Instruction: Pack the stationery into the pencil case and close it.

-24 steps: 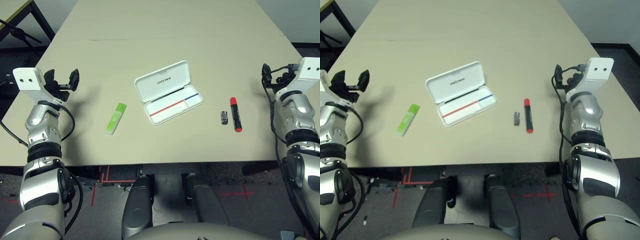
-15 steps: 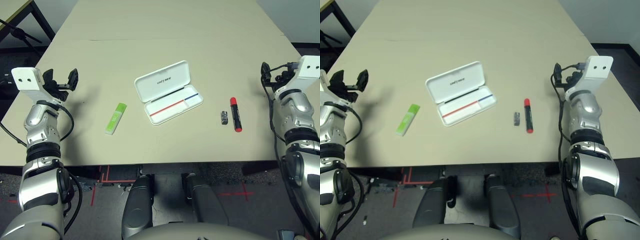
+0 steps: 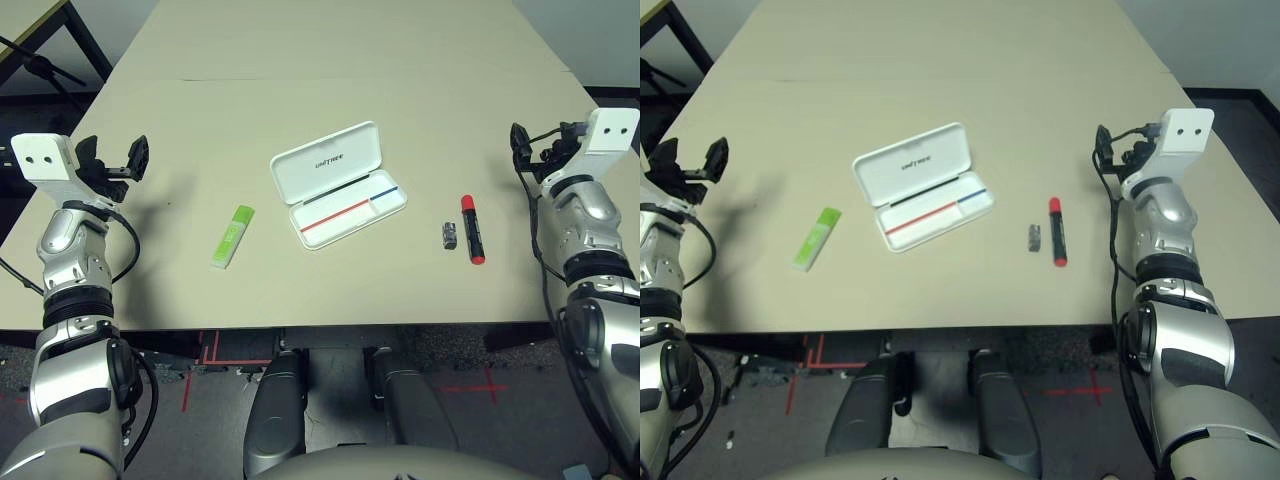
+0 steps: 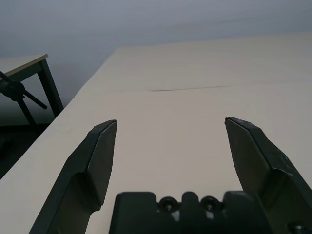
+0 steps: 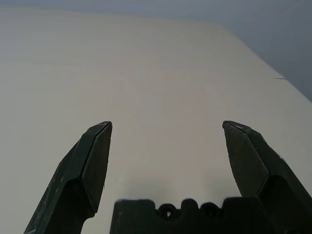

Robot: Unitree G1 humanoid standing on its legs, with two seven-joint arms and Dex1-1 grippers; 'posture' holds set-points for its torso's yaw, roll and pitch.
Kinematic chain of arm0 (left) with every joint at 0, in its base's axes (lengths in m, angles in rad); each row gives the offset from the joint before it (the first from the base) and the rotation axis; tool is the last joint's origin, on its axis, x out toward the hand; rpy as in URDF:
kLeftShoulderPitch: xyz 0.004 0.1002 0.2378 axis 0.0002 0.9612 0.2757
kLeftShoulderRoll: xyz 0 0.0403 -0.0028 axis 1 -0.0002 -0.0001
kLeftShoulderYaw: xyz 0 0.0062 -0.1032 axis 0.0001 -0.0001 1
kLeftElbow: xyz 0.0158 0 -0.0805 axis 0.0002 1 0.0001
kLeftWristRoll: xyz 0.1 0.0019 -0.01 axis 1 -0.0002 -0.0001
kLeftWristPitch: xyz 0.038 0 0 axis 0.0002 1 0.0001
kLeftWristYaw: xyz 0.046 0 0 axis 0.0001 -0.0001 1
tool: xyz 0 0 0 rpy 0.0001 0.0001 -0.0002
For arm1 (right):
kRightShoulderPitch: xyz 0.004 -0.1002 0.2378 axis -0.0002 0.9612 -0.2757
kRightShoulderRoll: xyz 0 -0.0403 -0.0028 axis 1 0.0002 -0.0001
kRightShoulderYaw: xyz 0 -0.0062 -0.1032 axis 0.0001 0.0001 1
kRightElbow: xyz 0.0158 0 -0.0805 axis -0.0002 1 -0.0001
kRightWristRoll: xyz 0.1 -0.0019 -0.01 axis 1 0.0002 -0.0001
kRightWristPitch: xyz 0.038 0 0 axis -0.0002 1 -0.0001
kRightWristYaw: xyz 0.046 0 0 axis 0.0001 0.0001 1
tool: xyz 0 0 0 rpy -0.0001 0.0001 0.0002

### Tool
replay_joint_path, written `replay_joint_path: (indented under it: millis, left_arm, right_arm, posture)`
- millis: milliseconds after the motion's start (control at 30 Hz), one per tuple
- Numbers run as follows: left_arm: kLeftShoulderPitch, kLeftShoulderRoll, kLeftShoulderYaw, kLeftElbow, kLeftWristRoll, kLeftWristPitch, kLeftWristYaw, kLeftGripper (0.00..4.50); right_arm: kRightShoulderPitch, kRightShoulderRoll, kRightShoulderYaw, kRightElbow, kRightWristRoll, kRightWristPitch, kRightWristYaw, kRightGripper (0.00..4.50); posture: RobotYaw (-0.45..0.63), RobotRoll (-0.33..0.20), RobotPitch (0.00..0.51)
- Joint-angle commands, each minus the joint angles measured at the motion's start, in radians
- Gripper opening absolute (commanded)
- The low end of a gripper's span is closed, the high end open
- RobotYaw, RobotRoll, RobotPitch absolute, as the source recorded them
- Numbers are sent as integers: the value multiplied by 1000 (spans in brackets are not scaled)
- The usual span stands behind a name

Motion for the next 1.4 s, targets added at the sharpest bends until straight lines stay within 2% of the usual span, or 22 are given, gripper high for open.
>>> replay_joint_path:
  millis: [33,233,500,667,900,1000,1167,1400]
  left_arm:
    - [20,3,6,-20,-4,16,-6,4461]
    - [12,-13,-23,-41,7,24,-25,4461]
    - [60,-20,-66,-187,-10,103,-93,4461]
    - [128,-9,-80,-366,-42,199,-150,4461]
    - [322,83,-176,-909,-201,530,-312,4461]
    - [352,108,-241,-1049,-223,633,-331,4461]
    - [327,97,-349,-1141,-203,718,-335,4461]
    - [277,71,-494,-1095,-109,702,-364,4461]
  right_arm:
    - [-13,-53,45,-61,-7,91,153,4500]
    - [54,-153,155,-233,-12,257,466,4500]
    - [119,-247,265,-394,-47,429,661,4500]
    - [136,-262,285,-432,-58,476,697,4500]
    - [114,-248,322,-403,-88,477,716,4500]
    - [98,-241,335,-382,-98,468,720,4500]
    - [73,-227,347,-344,-114,441,718,4500]
    - [57,-211,349,-320,-130,415,716,4500]
  posture:
    - [0,0,151]
    - [-6,0,146]
    - [-2,0,149]
    - [13,0,147]
    - [56,0,145]
    - [60,0,145]
    - [70,0,141]
    - [64,0,135]
